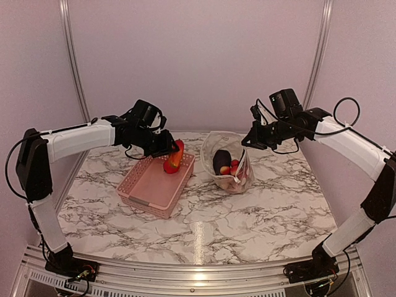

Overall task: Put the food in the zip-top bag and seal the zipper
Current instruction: Pick up the fake fruit from the bin, then place the fake fruit in the zipper food storage bag.

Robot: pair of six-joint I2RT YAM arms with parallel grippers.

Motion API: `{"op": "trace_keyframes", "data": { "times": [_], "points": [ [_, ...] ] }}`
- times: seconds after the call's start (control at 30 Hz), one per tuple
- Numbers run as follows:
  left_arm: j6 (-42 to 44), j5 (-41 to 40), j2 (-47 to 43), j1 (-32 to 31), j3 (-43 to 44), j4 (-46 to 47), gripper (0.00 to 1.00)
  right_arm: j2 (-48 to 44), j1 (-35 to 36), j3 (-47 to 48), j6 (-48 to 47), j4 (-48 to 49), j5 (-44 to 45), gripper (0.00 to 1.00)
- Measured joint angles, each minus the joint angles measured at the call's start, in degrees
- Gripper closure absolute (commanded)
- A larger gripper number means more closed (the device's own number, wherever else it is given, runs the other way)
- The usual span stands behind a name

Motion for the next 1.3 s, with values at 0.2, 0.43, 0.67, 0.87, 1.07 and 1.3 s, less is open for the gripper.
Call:
{"op": "trace_keyframes", "data": {
  "times": [0.2,0.43,0.67,0.87,1.07,1.3],
  "points": [
    [-2.14,4.48,-2.84,-0.57,-2.10,9.97,0.78,0.46,0.11,0.07,-0.02,0.11,-0.24,1.00],
    [-2.25,14.43,-2.67,-4.44,-1.84,19.87,0.79,0.92,0.28,0.07,-0.02,0.70,-0.46,1.00],
    [-4.76,21.64,4.59,-7.85,7.67,19.32,0.82,1.88,0.33,0.74,-0.02,1.01,-0.87,1.00],
    [-8.85,23.21,9.51,-8.09,10.97,15.93,0.87,2.38,0.37,1.27,-0.22,1.05,-1.01,1.00],
    [-11.93,23.45,14.82,-8.07,17.03,10.67,0.86,2.38,0.37,1.27,-0.22,1.05,-1.01,1.00],
    [-18.53,17.90,18.78,-7.87,24.26,5.09,0.70,2.38,0.37,1.27,-0.17,1.16,-1.16,1.00]
  ]
}}
